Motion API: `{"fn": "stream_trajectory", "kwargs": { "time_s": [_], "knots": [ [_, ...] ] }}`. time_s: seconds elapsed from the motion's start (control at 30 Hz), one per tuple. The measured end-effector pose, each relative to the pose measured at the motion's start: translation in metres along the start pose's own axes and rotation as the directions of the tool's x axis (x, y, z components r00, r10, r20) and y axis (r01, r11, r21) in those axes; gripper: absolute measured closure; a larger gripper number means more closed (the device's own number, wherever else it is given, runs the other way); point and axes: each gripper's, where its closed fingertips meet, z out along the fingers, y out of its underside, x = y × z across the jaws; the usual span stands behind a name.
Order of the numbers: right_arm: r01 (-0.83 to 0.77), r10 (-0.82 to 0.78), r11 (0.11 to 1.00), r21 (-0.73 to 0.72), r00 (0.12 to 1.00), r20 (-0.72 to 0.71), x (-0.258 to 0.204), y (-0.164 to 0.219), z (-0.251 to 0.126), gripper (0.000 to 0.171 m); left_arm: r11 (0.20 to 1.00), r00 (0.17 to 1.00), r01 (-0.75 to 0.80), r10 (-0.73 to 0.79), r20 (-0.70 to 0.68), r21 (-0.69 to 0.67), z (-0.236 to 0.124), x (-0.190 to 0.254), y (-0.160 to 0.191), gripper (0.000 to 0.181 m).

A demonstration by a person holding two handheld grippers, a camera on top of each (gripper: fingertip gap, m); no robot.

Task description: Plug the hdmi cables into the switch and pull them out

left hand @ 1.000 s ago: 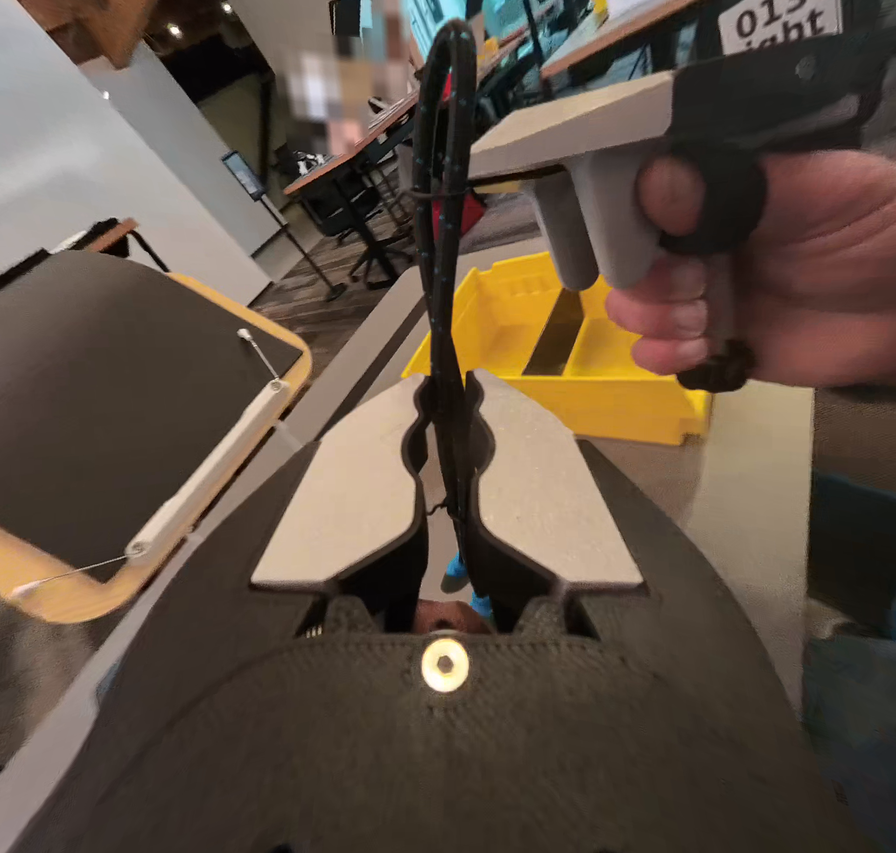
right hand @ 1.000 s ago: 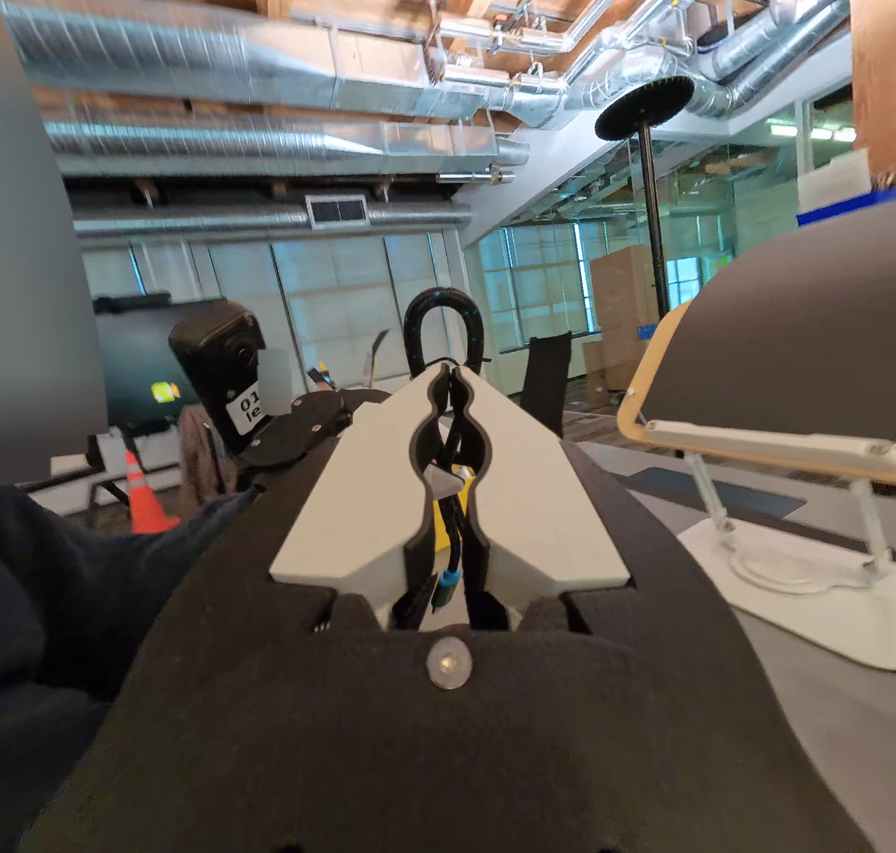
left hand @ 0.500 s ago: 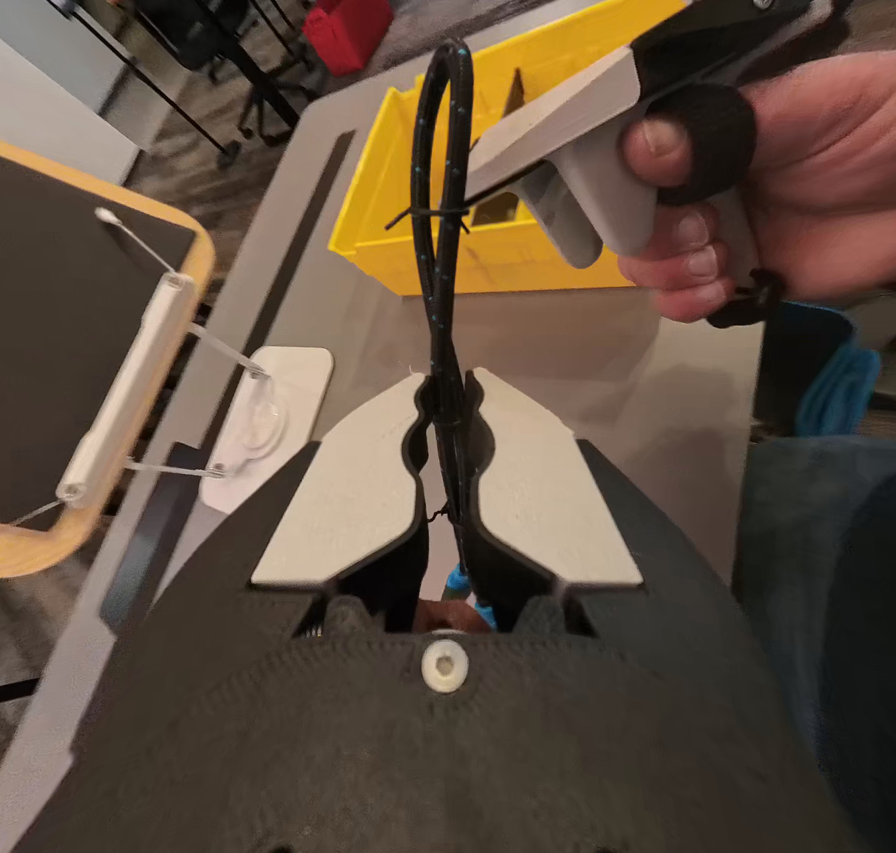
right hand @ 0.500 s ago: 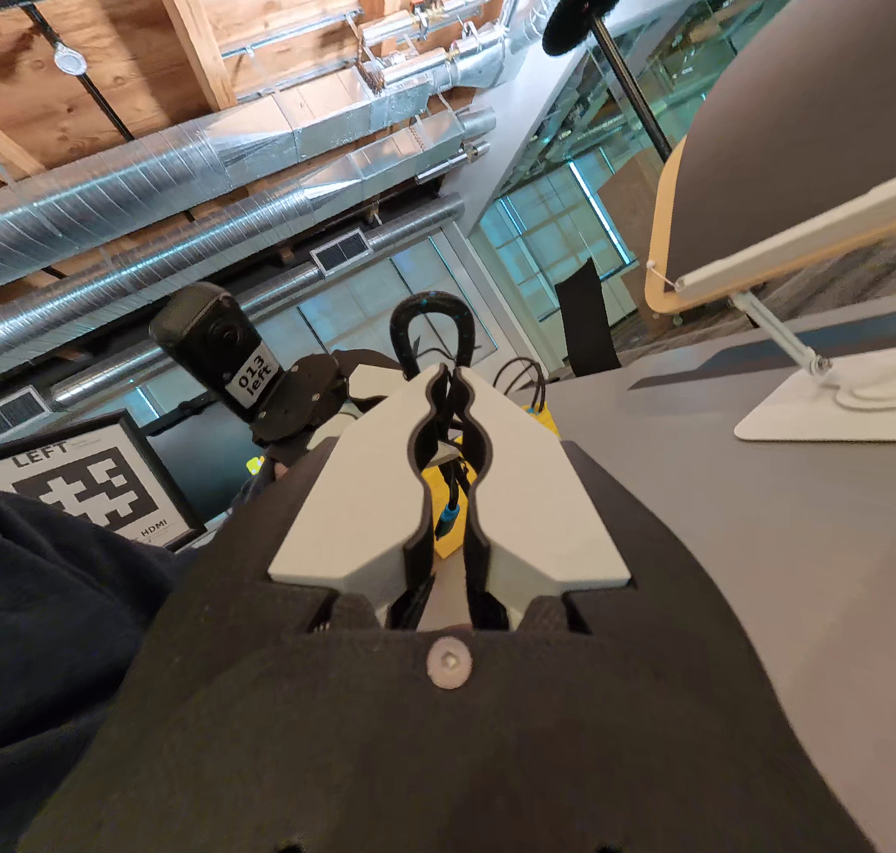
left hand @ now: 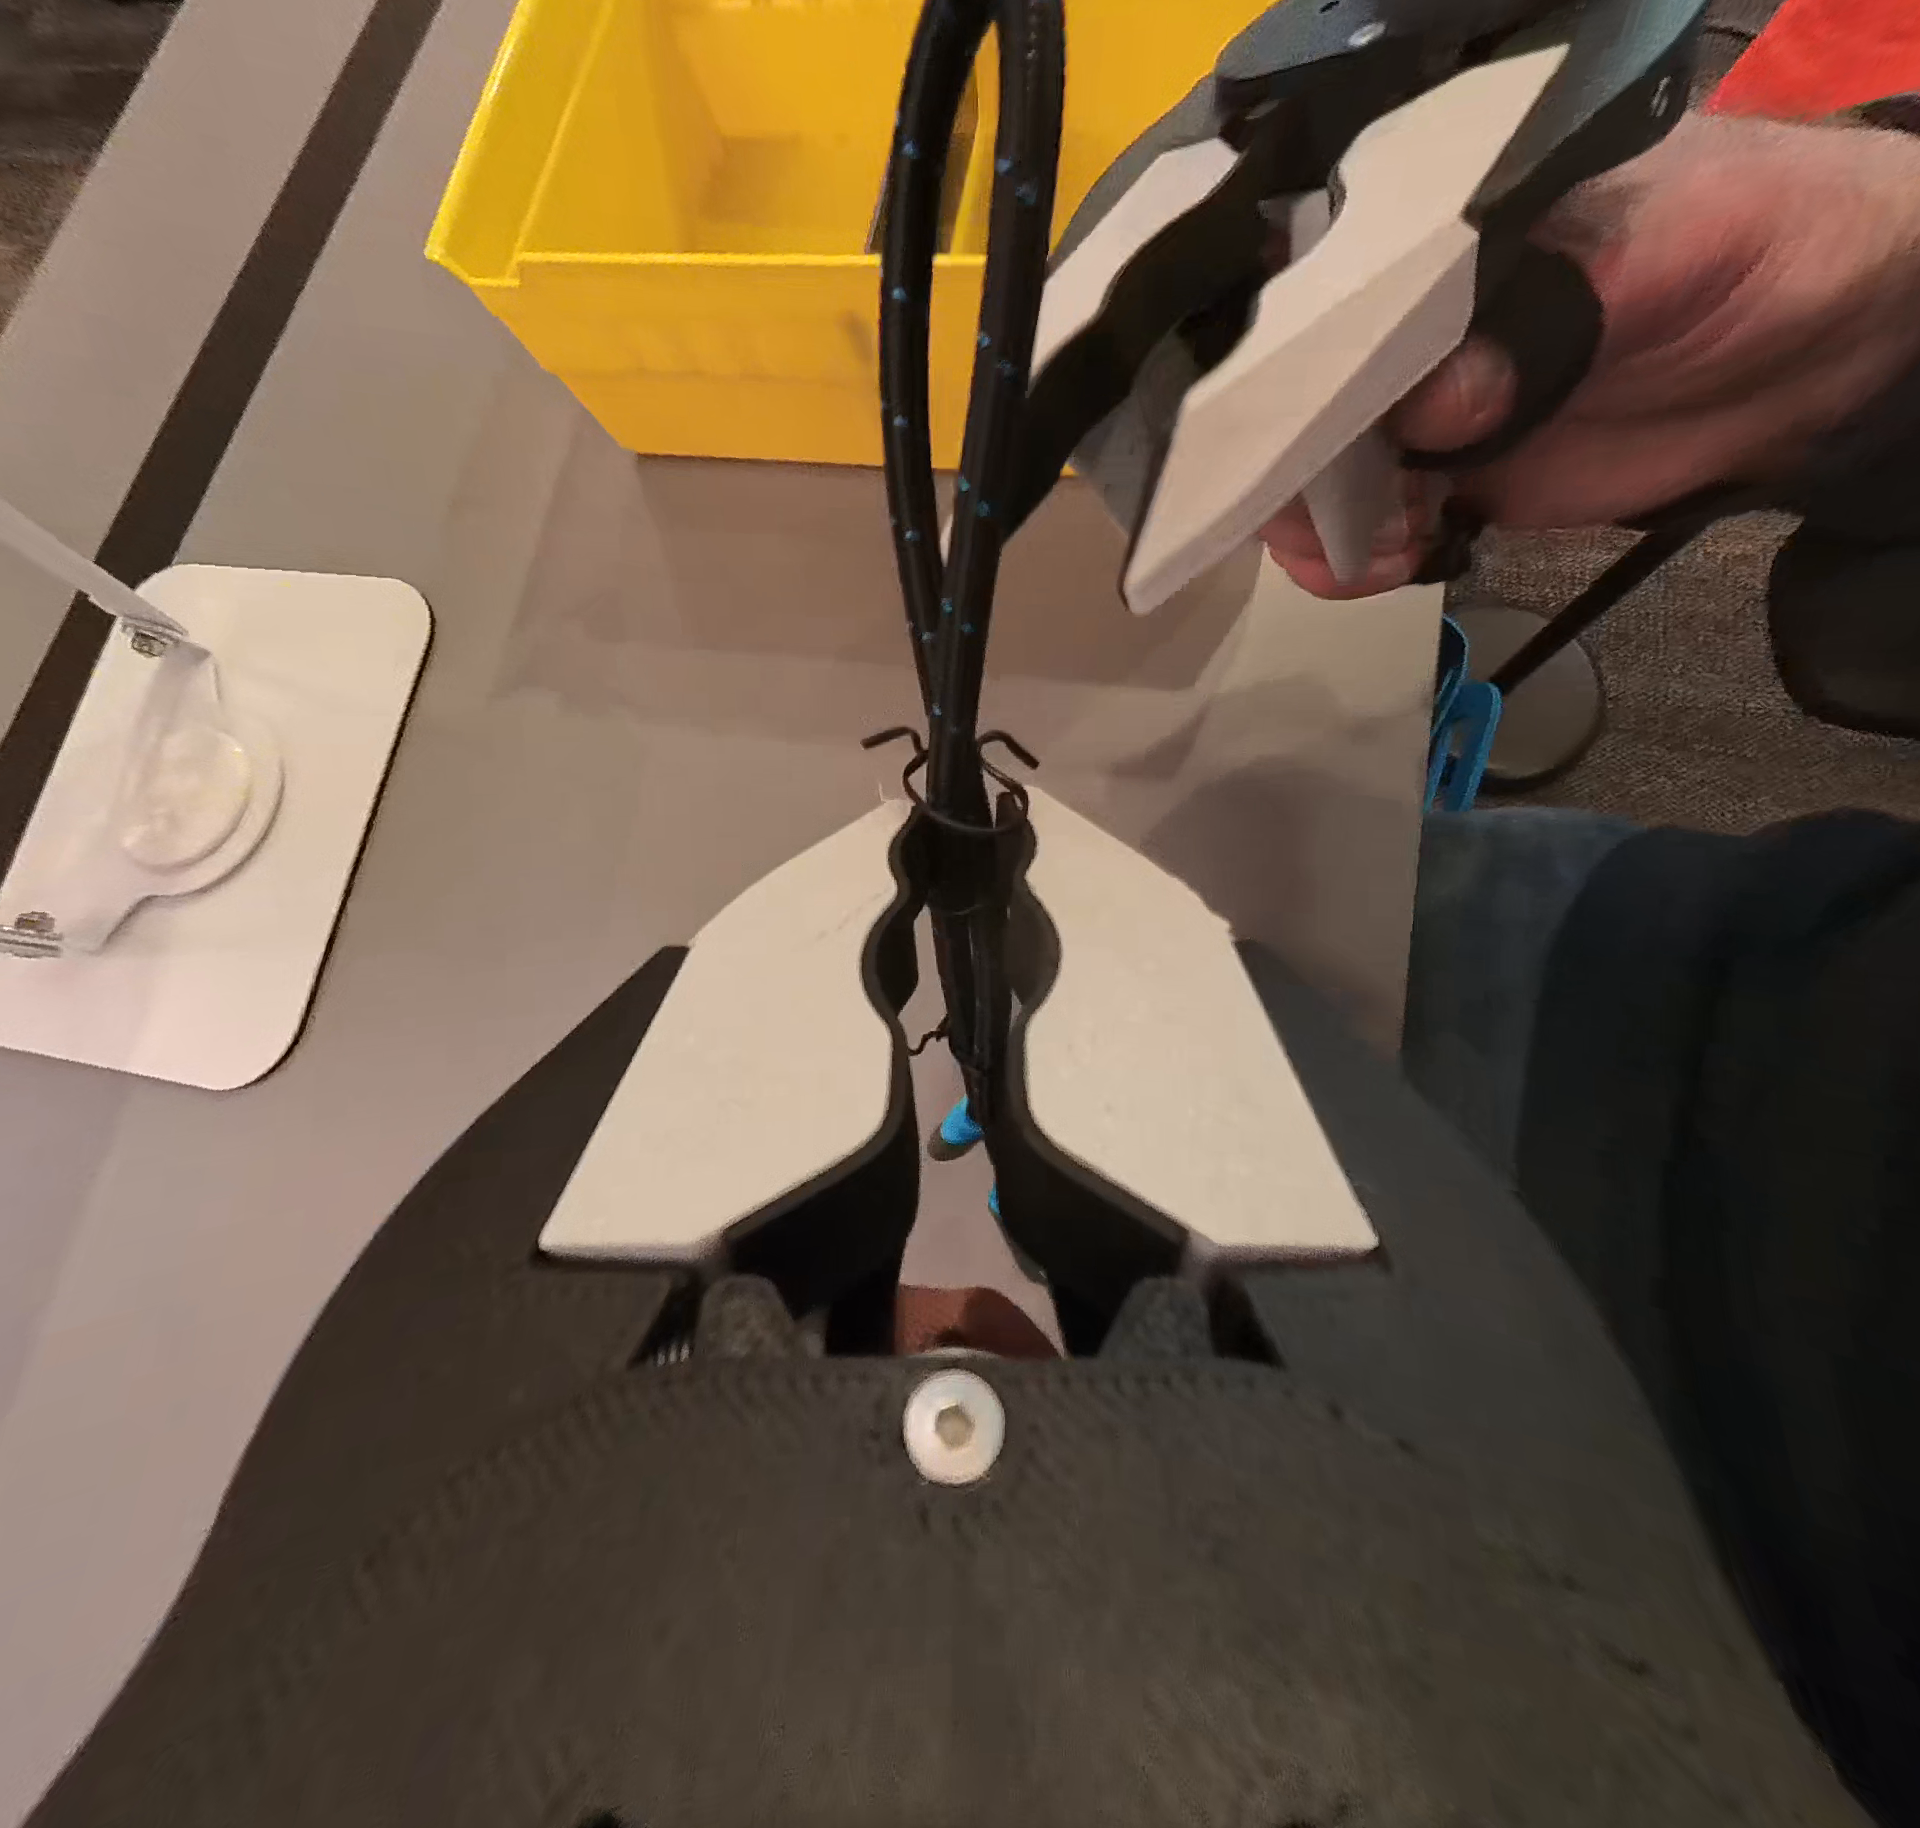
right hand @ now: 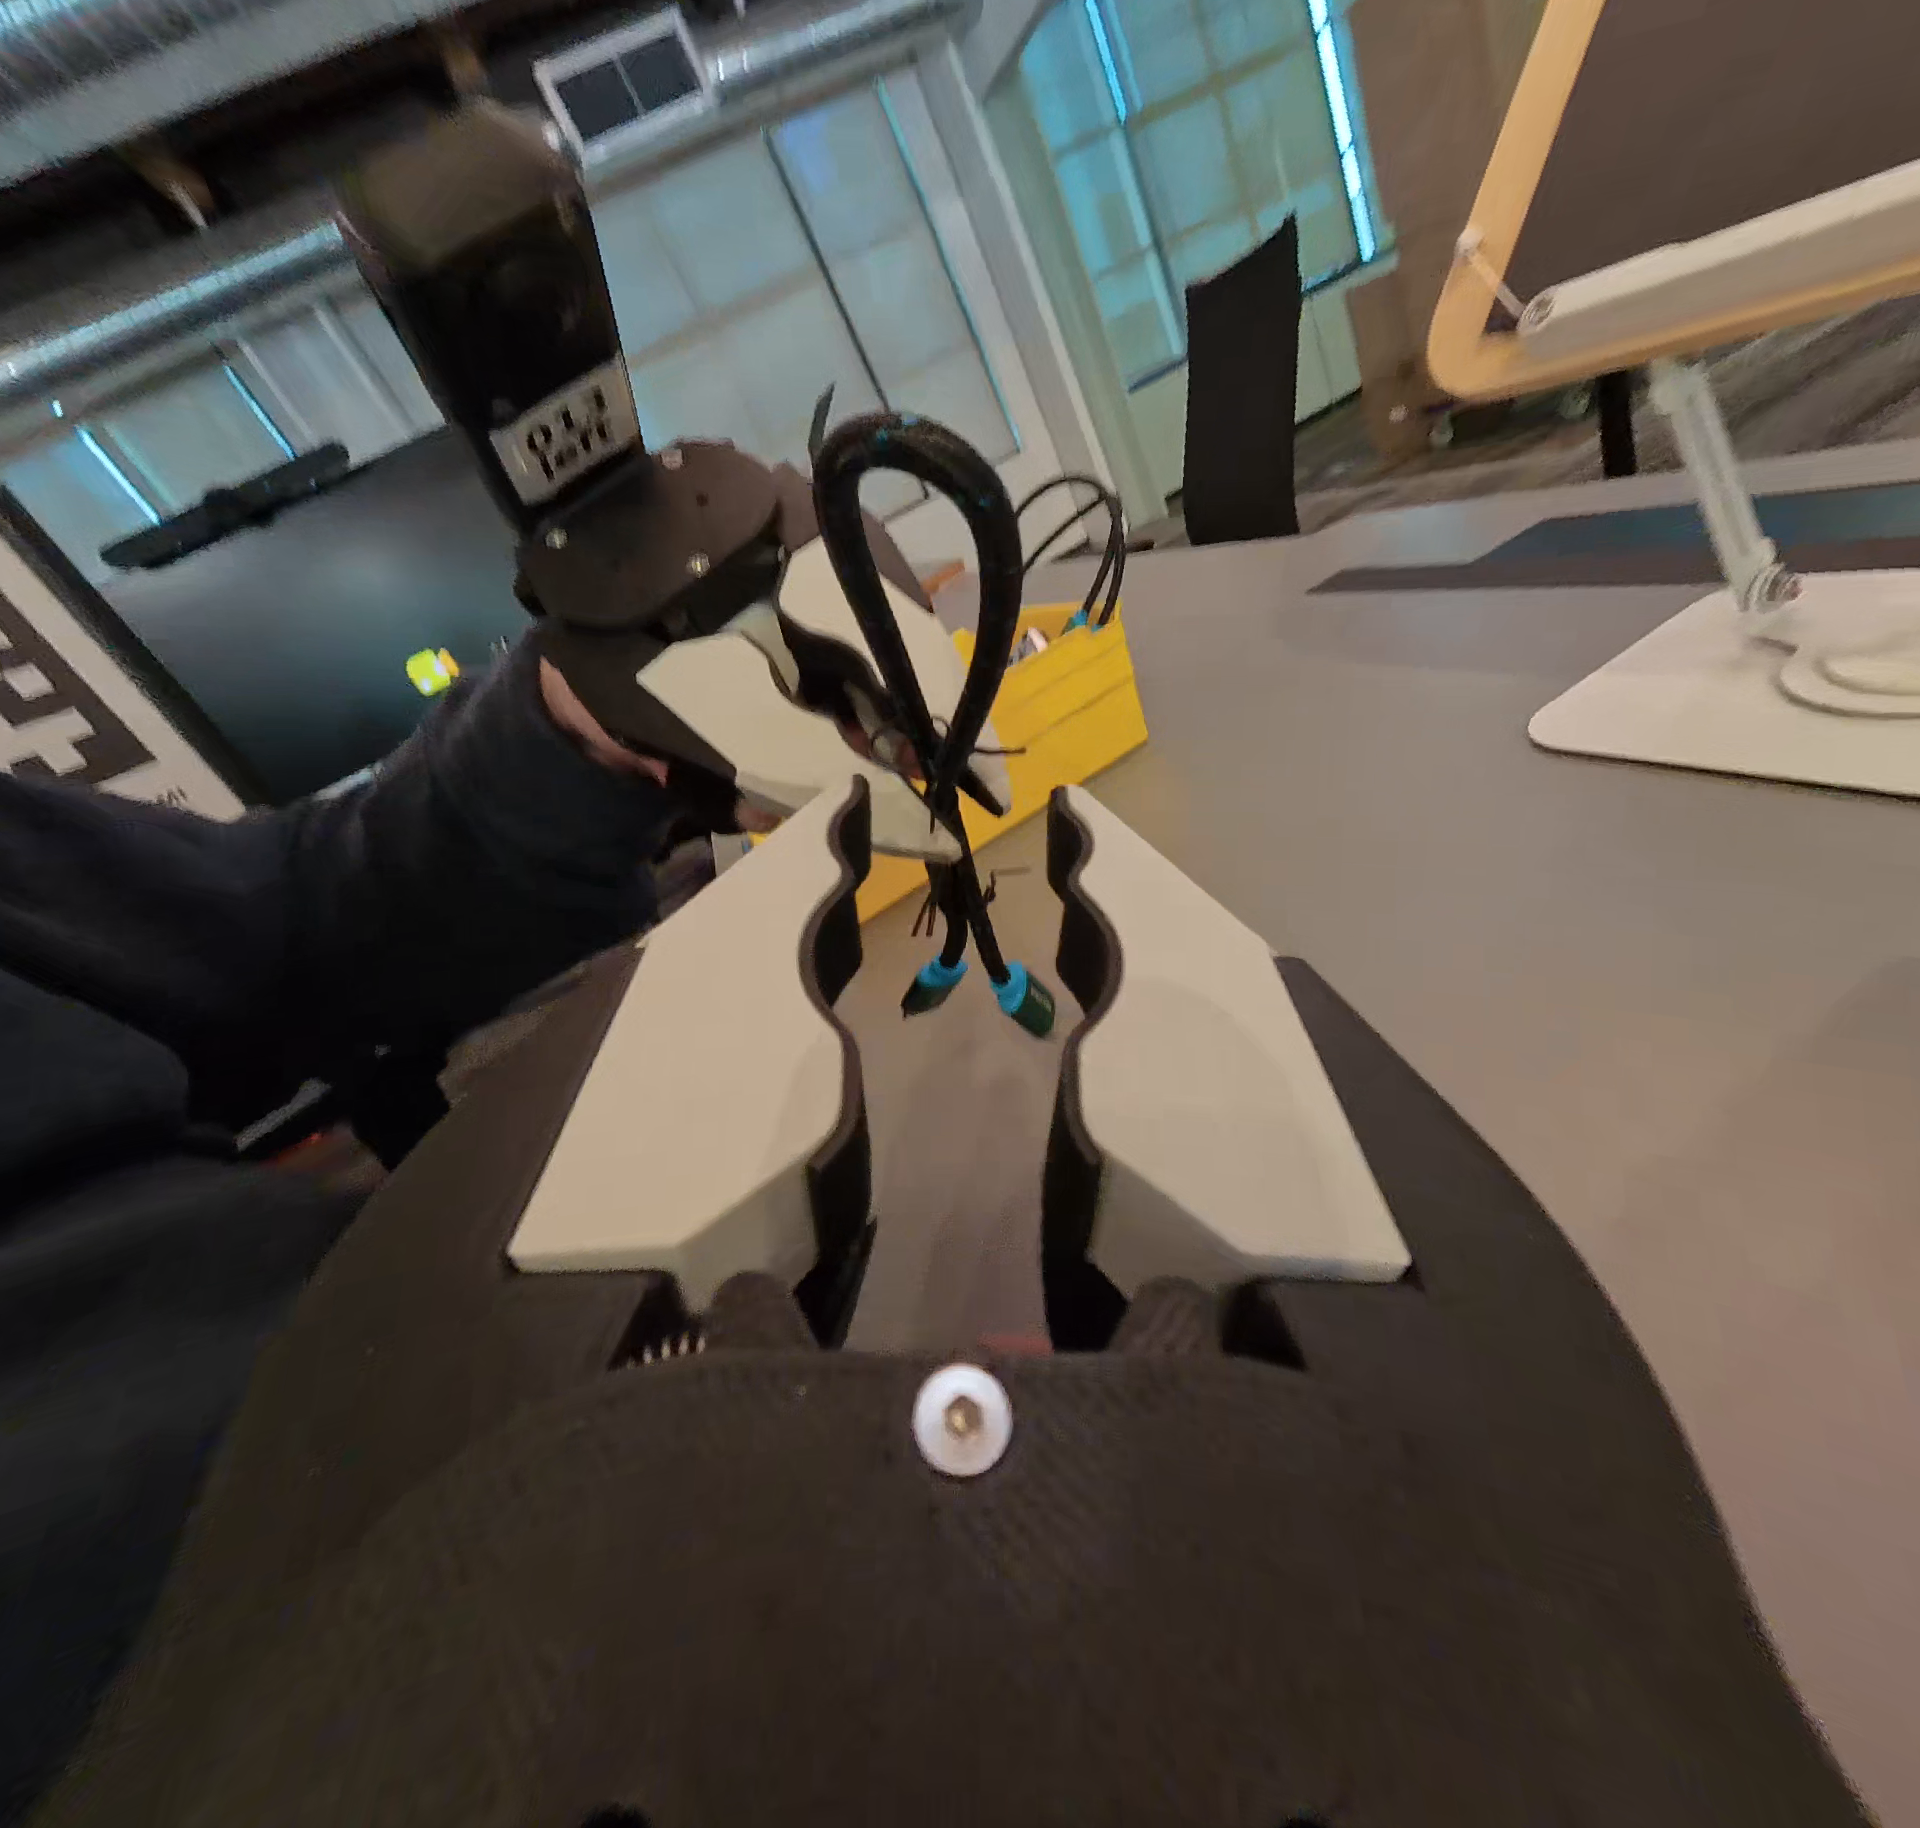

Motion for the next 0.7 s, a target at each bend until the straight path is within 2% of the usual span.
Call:
{"fn": "stream_trajectory", "kwargs": {
  "time_s": [0.17, 0.33, 0.5, 0.7],
  "knots": [
    [0.105, -0.095, 0.989, -0.1, 0.99, 0.104, -0.013, 0.012, 0.018, 0.124, 0.998, 0.995, -0.048, 0.051, -0.089, 0.041, -0.008, 0.009, -0.007, 0.17],
    [0.229, -0.216, 0.973, -0.035, 0.952, 0.216, -0.033, 0.001, 0.024, 0.136, 0.993, 0.977, -0.087, 0.102, -0.187, 0.085, -0.02, 0.02, -0.009, 0.17],
    [0.329, -0.311, 0.944, -0.022, 0.912, 0.268, -0.047, 0.0, 0.028, 0.148, 0.989, 0.952, -0.074, 0.109, -0.287, 0.13, -0.031, 0.03, -0.014, 0.17],
    [0.359, -0.339, 0.933, -0.022, 0.898, 0.282, -0.053, 0.0, 0.028, 0.155, 0.989, 0.946, -0.072, 0.11, -0.305, 0.131, -0.036, 0.031, -0.015, 0.17]
  ]
}}
